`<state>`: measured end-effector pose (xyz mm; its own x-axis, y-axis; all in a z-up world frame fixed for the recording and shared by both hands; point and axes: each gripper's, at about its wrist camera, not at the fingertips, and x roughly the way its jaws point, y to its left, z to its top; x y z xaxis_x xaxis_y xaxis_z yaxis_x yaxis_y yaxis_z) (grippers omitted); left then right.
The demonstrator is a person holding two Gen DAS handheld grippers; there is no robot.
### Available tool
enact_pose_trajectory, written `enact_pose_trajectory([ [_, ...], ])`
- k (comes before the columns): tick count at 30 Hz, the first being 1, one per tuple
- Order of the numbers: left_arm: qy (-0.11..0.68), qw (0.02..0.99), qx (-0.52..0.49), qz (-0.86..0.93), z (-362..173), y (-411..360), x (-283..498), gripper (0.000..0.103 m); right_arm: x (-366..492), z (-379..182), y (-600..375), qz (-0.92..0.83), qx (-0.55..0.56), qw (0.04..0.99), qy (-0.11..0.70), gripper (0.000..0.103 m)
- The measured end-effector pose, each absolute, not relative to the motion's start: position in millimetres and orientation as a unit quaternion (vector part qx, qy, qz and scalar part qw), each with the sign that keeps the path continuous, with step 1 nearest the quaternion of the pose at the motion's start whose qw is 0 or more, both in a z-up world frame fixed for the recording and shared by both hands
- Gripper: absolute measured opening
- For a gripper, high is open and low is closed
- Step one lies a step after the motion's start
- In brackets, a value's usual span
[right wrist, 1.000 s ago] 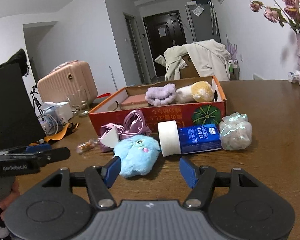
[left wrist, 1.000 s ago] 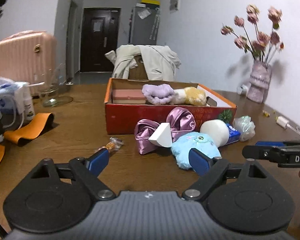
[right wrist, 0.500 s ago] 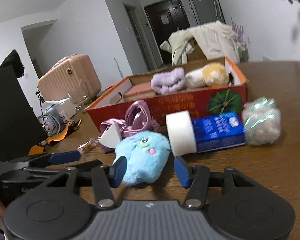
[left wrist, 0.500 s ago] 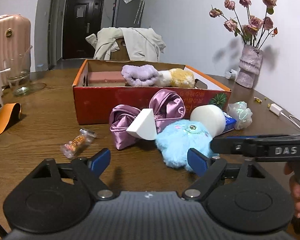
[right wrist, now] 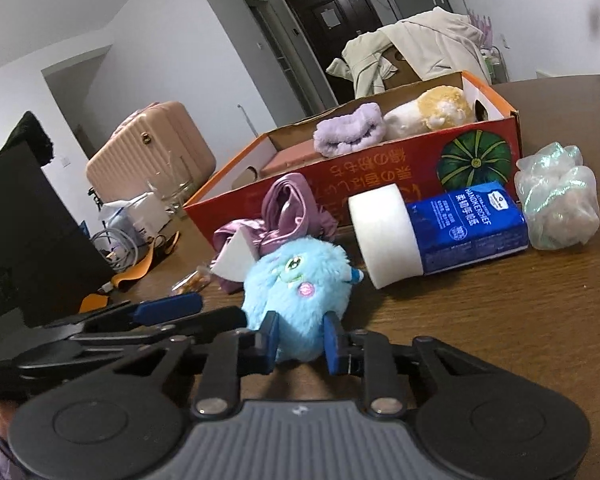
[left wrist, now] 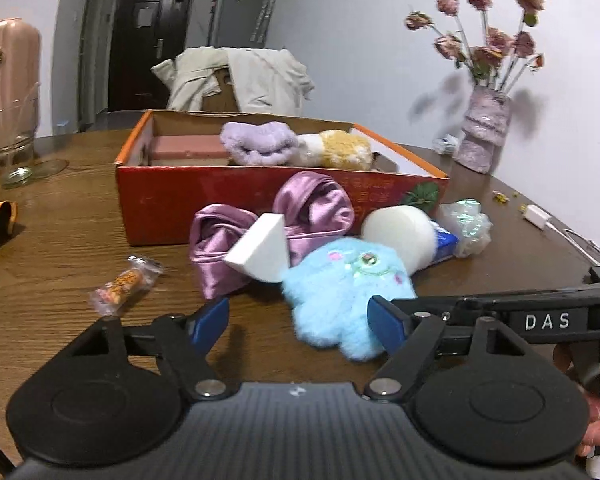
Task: Organize soft objects
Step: 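Close the right gripper on the blue fuzzy plush and lift it, then carry the blue plush into the box and open the right gripper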
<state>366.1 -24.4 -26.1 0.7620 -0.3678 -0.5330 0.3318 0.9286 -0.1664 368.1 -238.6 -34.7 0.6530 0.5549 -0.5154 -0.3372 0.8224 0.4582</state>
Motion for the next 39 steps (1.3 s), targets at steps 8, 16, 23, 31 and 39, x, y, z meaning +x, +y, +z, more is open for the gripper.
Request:
enact_pose_trajectory([
  [8,0.286,0.927,-0.046,-0.239,-18,-27,351,0.065,318,-32,-247,0.291,0.182,0.871,0.353,0.02],
  [16,0.275,0.936,-0.107,-0.194,-12,-5,285,0.066,275,-23,-259,0.279,0.186,0.89,0.309,0.045],
  [23,0.304,0.922,-0.153,-0.183,-26,0,280,0.052,296,-30,-242,0.258,0.194,0.889,0.326,0.047],
  [31,0.317,0.913,-0.156,-0.202,-30,-6,281,0.026,295,-37,-242,0.239,0.219,0.886,0.332,0.031],
  [39,0.271,0.914,-0.178,-0.244,4,-5,306,0.025,302,5,-255,0.228,0.213,0.907,0.283,0.031],
])
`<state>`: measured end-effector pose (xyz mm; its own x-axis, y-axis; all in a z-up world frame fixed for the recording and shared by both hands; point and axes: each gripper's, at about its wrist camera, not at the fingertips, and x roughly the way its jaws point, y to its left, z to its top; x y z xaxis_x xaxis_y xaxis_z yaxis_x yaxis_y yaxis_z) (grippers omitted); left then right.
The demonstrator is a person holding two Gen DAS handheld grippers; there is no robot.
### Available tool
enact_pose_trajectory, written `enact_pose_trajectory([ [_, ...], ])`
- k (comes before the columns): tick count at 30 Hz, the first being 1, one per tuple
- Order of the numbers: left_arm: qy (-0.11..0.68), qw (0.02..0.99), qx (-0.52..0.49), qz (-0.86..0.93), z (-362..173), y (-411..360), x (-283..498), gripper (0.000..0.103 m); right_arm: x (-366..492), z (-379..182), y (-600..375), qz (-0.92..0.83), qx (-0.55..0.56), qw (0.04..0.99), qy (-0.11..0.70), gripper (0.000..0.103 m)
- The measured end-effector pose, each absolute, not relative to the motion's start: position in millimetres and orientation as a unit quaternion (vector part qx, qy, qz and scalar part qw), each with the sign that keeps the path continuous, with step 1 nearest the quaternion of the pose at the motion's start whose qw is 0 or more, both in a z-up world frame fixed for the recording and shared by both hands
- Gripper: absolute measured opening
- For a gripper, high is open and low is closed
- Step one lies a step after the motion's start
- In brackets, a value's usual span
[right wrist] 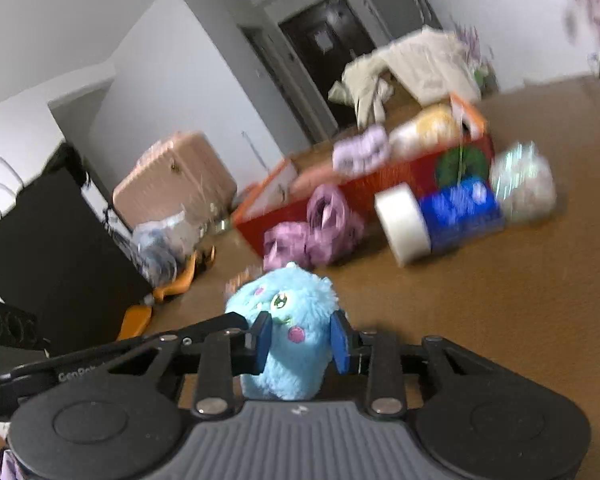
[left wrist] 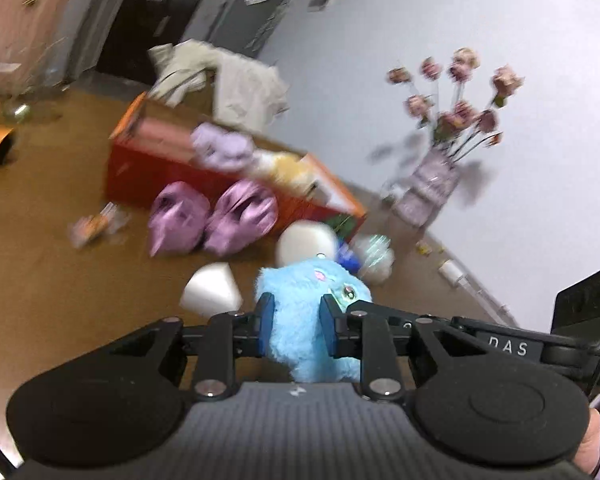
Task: Organize soft objects
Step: 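Carry the blue plush into the box and open the right gripper, then move the right gripper back to the white triangular sponge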
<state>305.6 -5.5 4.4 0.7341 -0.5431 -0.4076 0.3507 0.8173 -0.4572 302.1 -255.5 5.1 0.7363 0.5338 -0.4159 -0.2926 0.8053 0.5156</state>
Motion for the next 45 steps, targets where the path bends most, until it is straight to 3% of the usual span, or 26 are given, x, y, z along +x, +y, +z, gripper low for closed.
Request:
enact_pose_trajectory([
  [8,0.27,0.909,-0.172,-0.268,49,-28,364,0.025,352,47,-280,0.224,0.241,0.914,0.236,0.029],
  [13,0.262,0.913,-0.18,-0.255,84,-35,444,0.025,435,68,-287,0.226,0.237,0.917,0.229,0.029],
  [22,0.379,0.887,-0.192,-0.182,15,-68,612,0.021,601,15,-293,0.139,0.232,0.893,0.36,0.032],
  [24,0.383,0.891,-0.167,-0.177,6,-72,612,0.022,609,5,-282,0.134,0.189,0.895,0.382,0.024],
  [27,0.36,0.907,-0.128,-0.179,10,-72,597,0.028,595,8,-266,0.128,0.124,0.916,0.36,0.026],
  [33,0.299,0.937,-0.072,-0.169,48,-56,545,0.045,545,38,-276,0.158,0.146,0.929,0.301,0.042],
  [35,0.284,0.945,-0.044,-0.157,61,-50,522,0.049,530,46,-287,0.167,0.157,0.931,0.285,0.053],
  [38,0.252,0.958,-0.02,-0.138,77,-39,482,0.053,497,57,-292,0.188,0.155,0.931,0.271,0.054],
  [43,0.199,0.973,-0.026,-0.117,91,-21,408,0.077,431,76,-288,0.214,0.091,0.943,0.239,0.058],
  [45,0.182,0.976,-0.032,-0.112,88,-15,378,0.079,408,82,-286,0.214,0.067,0.946,0.232,0.061],
])
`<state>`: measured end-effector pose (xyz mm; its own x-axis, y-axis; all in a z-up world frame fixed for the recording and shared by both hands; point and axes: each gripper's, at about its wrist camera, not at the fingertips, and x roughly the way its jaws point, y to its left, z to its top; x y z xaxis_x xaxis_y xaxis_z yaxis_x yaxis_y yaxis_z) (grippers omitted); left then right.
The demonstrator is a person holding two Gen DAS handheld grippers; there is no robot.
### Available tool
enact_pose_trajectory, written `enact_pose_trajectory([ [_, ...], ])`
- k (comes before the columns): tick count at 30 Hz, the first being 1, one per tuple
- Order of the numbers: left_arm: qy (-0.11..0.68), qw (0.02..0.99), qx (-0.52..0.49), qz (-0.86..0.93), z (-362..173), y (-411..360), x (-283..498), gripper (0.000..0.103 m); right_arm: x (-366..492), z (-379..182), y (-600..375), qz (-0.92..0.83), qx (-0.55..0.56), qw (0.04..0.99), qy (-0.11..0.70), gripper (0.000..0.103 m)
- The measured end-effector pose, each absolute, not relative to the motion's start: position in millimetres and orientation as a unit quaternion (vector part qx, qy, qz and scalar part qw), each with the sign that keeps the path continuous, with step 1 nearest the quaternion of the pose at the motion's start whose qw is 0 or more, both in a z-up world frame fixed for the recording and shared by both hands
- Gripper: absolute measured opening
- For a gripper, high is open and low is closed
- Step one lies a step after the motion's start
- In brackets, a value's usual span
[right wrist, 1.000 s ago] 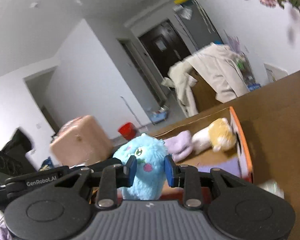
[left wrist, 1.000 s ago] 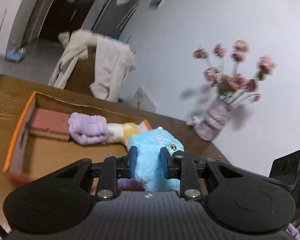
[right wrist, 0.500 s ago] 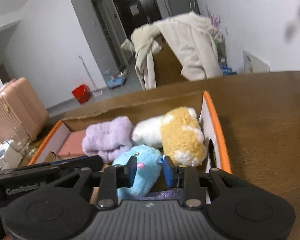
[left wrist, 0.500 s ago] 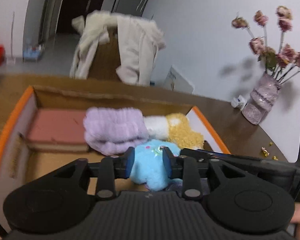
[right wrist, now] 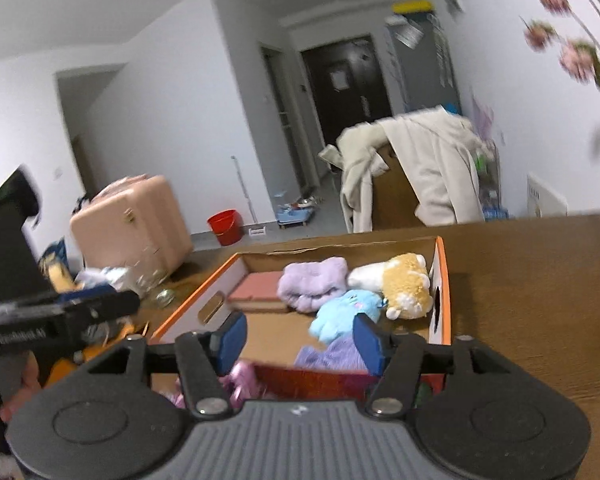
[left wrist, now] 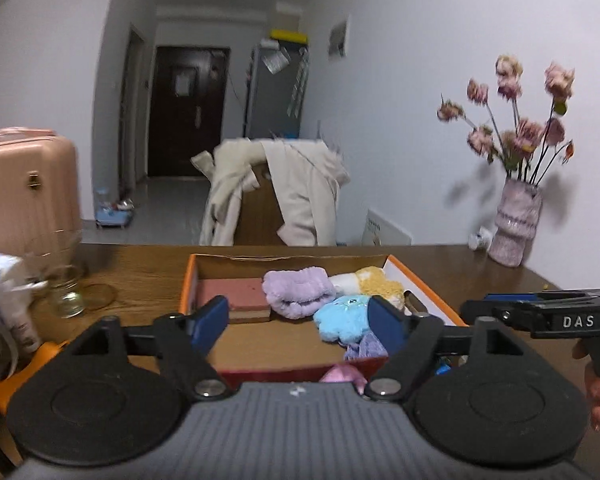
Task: Organize soft objects
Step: 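Move the right gripper back to the white triangular sponge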
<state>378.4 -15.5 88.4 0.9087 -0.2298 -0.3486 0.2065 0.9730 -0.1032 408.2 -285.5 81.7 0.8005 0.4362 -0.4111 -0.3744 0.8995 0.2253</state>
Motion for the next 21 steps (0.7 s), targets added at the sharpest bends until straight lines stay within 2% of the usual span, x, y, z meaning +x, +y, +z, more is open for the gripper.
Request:
enact_pose_trajectory([
  [4,0.182,0.975,-0.034,-0.123,78,-13,336,0.081,365,83,-284,0.213,0.043,0.95,0.224,0.063],
  [7,0.176,0.976,-0.038,-0.121,67,-12,308,0.085,338,78,-280,0.21,0.031,0.951,0.223,0.068],
  [14,0.204,0.974,-0.052,-0.082,27,-2,258,0.087,285,39,-254,0.17,-0.019,0.957,0.236,0.069],
  [21,0.206,0.975,-0.052,-0.061,18,12,220,0.087,242,21,-249,0.174,0.013,0.953,0.246,0.069],
])
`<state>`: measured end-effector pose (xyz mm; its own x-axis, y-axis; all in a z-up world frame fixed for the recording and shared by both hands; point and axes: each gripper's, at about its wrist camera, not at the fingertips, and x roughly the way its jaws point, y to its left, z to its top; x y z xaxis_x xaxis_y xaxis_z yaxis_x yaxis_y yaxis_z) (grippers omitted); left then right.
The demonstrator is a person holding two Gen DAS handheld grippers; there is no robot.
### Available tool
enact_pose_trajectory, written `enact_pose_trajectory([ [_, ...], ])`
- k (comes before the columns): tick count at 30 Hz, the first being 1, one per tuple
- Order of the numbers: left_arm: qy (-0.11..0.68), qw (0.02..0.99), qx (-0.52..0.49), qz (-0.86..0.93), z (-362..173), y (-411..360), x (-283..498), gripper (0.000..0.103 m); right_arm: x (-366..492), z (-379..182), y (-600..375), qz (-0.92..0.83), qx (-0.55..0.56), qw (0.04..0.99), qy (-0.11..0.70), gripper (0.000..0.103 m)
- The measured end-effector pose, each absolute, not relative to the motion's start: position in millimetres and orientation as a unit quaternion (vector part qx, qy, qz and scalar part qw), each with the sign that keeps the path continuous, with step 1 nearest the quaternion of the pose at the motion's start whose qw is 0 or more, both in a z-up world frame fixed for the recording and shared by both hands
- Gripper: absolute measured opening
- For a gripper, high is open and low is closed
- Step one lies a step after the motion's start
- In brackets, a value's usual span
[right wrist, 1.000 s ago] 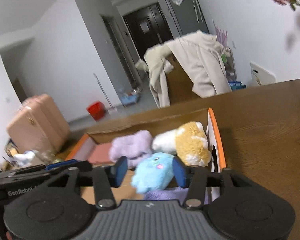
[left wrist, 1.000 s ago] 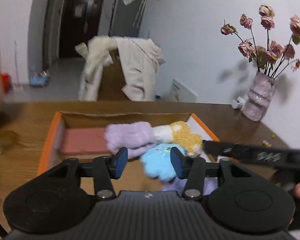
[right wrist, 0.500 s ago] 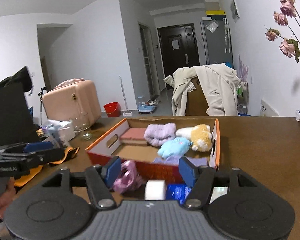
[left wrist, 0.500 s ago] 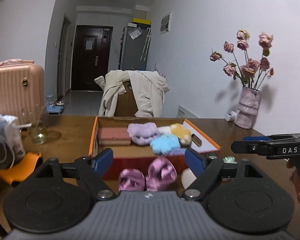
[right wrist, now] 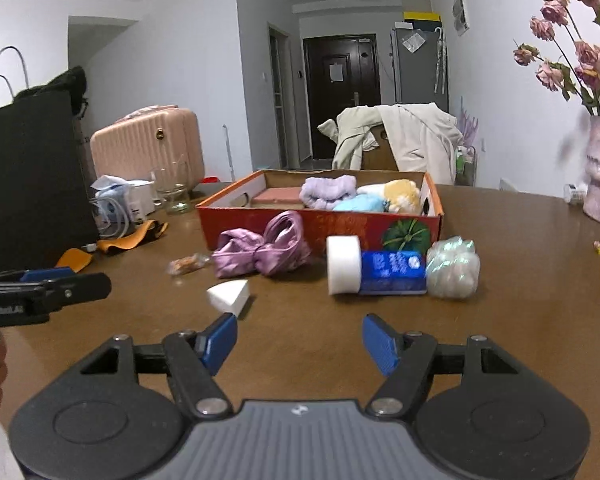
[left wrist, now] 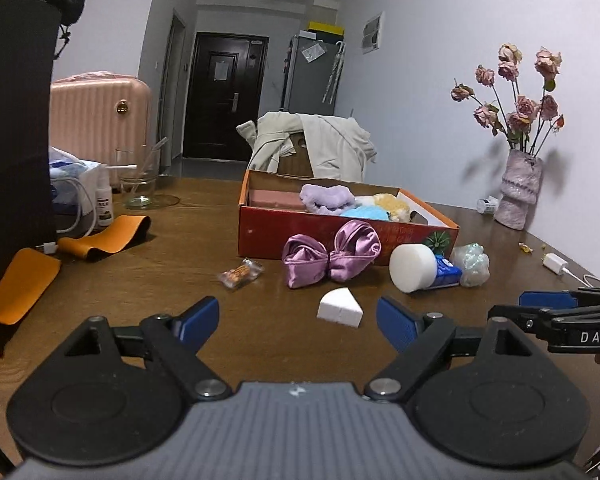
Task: Organize soft objects
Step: 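Move the right gripper back to the white triangular sponge, then grasp the white triangular sponge with the right gripper while the left gripper grasps the candy packet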
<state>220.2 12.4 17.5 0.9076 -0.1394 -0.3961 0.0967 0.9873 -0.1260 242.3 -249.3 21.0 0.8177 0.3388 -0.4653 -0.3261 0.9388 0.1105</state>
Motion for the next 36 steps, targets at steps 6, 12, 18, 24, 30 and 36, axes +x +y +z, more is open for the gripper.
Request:
enact_pose_trajectory([
  [6,0.206,0.976,-0.056,-0.049,16,24,199,0.087,223,27,-247,0.17,0.019,0.955,0.241,0.069],
  [12,0.223,0.972,-0.062,-0.043,9,30,203,0.087,230,20,-240,0.175,0.034,0.95,0.258,0.068],
  [18,0.235,0.968,-0.063,-0.055,6,35,240,0.081,264,11,-222,0.196,0.041,0.94,0.277,0.068],
  [24,0.252,0.966,0.007,-0.065,1,41,316,0.068,324,-5,-181,0.23,0.018,0.926,0.297,0.059],
  [30,0.287,0.953,0.052,-0.083,-19,41,383,0.056,363,-19,-152,0.247,-0.001,0.916,0.317,0.05],
  [36,0.306,0.946,0.049,-0.096,-32,45,408,0.029,378,-22,-155,0.26,0.025,0.915,0.308,0.026],
])
